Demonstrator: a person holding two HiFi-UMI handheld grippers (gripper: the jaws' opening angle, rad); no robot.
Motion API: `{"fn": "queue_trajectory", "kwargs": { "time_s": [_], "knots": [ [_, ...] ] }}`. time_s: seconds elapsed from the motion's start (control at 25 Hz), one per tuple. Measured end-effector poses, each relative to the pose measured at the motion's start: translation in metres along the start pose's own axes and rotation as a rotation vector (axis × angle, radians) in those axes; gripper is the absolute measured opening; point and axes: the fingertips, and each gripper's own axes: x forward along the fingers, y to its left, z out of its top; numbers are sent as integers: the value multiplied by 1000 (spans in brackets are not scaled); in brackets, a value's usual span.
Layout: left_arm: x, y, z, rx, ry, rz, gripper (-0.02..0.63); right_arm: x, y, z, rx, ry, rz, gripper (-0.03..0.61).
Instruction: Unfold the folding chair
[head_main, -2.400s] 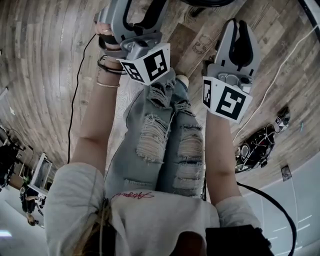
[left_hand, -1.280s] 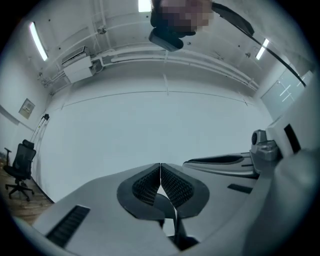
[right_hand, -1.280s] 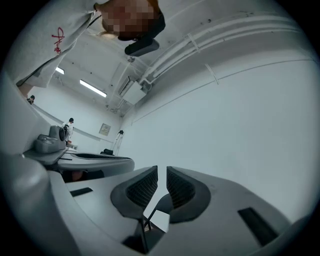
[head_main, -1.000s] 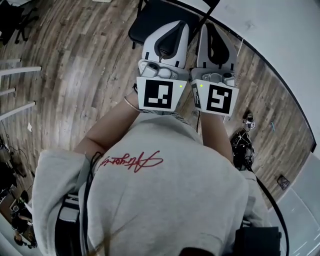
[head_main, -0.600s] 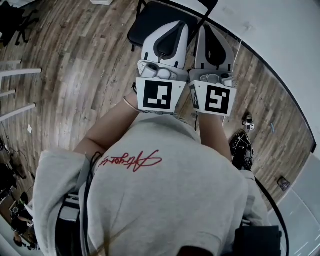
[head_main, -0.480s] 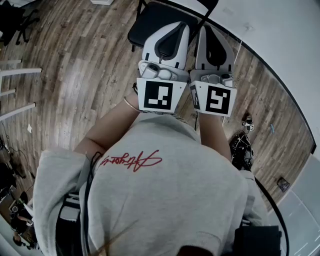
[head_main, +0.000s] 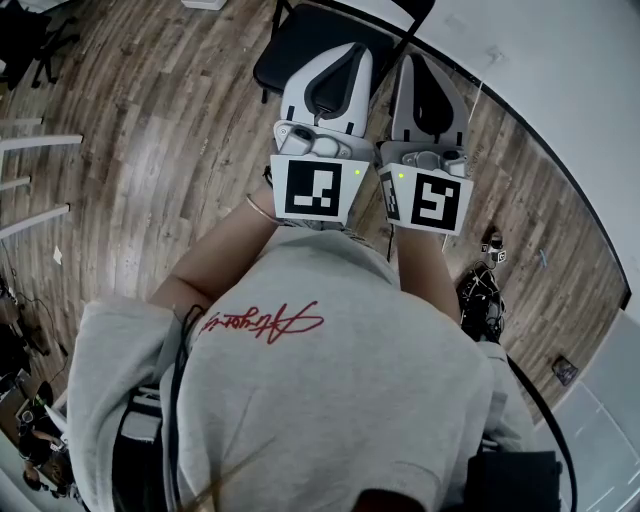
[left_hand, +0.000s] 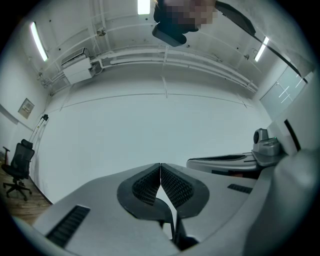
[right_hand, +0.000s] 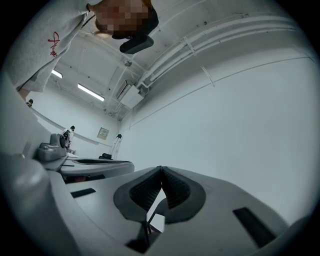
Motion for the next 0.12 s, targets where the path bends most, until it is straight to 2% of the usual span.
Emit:
{"fn": "queue_trajectory", "kwargs": {
  "time_s": [0.12],
  "knots": [
    [0, 0, -1, -9, 3, 7, 15, -2, -2, 0, 1, -1, -3, 17]
  ]
}}
